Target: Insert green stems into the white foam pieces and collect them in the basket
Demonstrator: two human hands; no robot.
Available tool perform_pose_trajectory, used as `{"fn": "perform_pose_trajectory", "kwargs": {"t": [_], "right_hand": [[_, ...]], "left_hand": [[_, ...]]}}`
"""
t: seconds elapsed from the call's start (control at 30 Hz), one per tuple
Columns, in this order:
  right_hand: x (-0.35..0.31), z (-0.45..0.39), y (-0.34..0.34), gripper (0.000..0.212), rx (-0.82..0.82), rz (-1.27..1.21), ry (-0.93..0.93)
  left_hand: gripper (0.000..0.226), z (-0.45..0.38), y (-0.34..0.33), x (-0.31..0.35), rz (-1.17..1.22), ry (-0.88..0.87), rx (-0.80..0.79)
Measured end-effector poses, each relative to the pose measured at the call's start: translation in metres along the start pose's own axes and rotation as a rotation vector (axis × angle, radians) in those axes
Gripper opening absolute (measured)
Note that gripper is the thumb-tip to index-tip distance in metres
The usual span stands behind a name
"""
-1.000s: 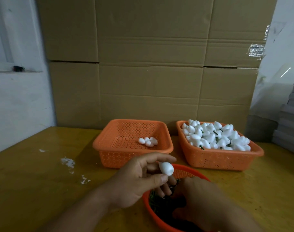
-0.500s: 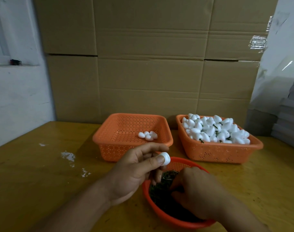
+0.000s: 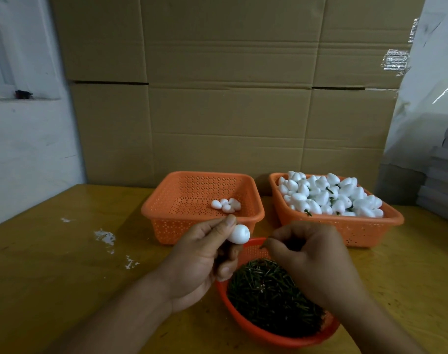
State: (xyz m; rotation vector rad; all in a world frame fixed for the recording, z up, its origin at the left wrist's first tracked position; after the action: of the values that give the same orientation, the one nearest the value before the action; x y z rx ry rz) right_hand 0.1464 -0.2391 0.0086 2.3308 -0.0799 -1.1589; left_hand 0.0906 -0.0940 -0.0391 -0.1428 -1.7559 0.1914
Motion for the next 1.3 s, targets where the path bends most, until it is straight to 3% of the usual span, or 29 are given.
{"fn": "perform_pose_trajectory", "kwargs": {"t": [0.17, 0.23, 0.3, 0.83, 1.17, 1.3], "right_hand": [[-0.004, 0.003, -0.001, 0.013, -0.001, -0.55, -0.082], [-0.009, 0.004, -0.004, 0.004, -0.026, -0.648, -0.076], [-0.014, 0.005, -0.007, 0.012, -0.043, -0.683, -0.059], [-0.027, 0.008, -0.005, 0.01, -0.031, -0.594, 0.058], [-0.039, 0.012, -0.003, 0.027, 0.007, -0.467, 0.181], [-0.04, 0.013, -0.004, 0.023, 0.005, -0.445, 0.2]], "left_hand": [[0.037, -0.001, 0.004, 0.0, 0.052, 0.004, 0.027], [0.031, 0.0, 0.002, 0.001, 0.046, 0.001, 0.026], [0.027, 0.001, 0.001, 0.002, 0.042, 0.001, 0.034], [0.023, 0.002, 0.002, 0.002, 0.034, 0.01, 0.061], [0.031, 0.002, -0.001, 0.002, 0.019, 0.0, 0.043], [0.031, 0.002, -0.001, 0.003, 0.024, -0.008, 0.037]]}}
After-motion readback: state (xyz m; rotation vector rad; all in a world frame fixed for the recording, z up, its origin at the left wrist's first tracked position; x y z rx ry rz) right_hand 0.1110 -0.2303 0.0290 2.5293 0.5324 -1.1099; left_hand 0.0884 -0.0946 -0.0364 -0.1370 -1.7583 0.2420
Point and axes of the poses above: each hand's wrist, its own z-axis away from the middle knuckle, its own y-axis out of the back of the hand, x = y × z, the point moved 10 cm from there along -z, towards the middle knuckle, and after that the axes turned 1 degree about -z, right-handed, at the moved point
